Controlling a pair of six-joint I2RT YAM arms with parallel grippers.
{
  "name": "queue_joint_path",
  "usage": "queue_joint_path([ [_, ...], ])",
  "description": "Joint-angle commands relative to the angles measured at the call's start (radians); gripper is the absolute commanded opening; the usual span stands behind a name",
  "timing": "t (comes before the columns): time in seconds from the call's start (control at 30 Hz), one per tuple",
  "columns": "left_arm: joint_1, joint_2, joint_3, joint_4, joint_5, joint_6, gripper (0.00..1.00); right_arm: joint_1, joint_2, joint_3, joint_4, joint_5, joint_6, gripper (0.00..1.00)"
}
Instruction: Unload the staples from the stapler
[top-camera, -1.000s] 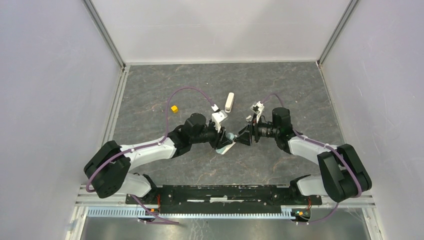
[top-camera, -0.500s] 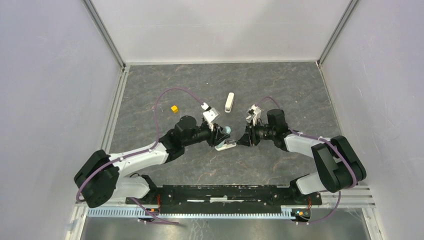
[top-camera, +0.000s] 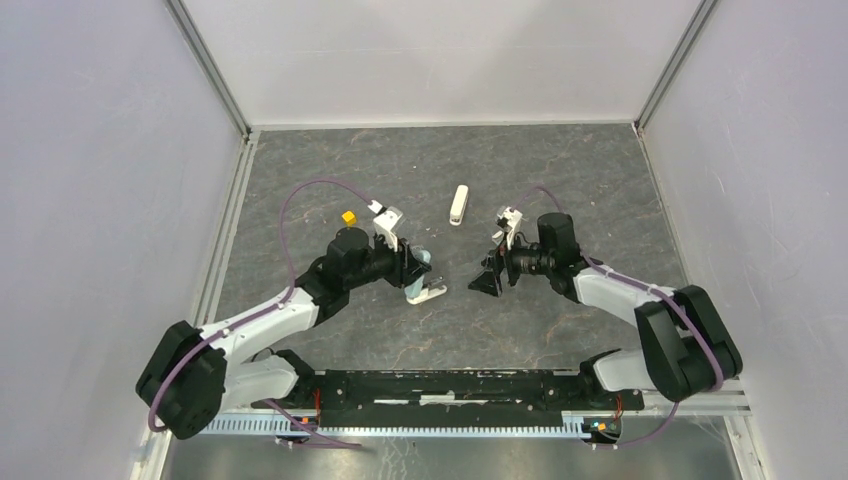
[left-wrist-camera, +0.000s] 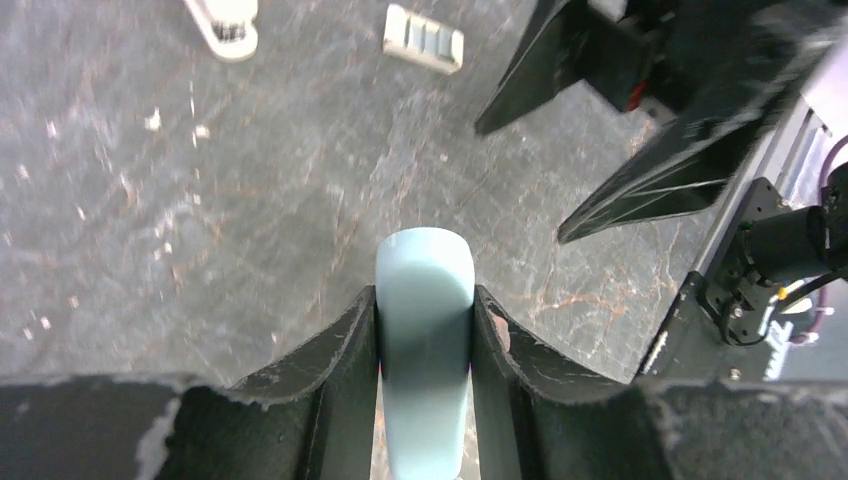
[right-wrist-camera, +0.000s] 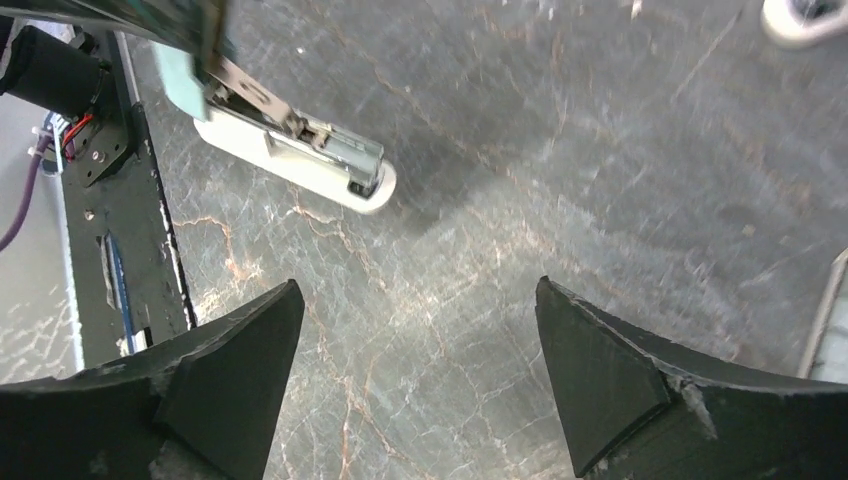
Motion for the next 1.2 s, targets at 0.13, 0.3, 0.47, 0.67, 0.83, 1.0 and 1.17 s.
queue_joint_path([
  [0.13,0.232,0.032,0.098,-0.274,0.130,-0.420,0.02,0.005,-0.136,0.038,-0.016,-0.023,-0.161,0.94],
  [0.3,0.348,0.180,0.183,-0.472,0.054,-0.556,0.02,0.005,-0.138,0.043,-0.020,-0.027,-0.163,0.94],
  [0.47,0.405,0.421,0.268,-0.530,0.012,-0.675,0.02,0.004,-0.147,0.039,-0.018,-0.029,-0.162,0.94],
  [0.67,0.409,0.461,0.344,-0.596,-0.184,-0.736,0.02,0.006,-0.154,0.032,-0.012,-0.035,-0.165,0.94],
  [0.83,0.407,0.416,0.347,-0.620,-0.294,-0.775,0.02,0.018,-0.147,0.035,-0.014,-0.043,-0.174,0.94],
  [1.0,0.396,0.380,0.314,-0.636,-0.388,-0.877,0.02,0.134,-0.142,0.053,-0.116,0.005,-0.388,0.95],
  [1.17,0.379,0.347,0.288,-0.670,-0.427,-0.991,0.02,0.461,-0.123,0.077,-0.107,0.450,-0.726,0.98],
])
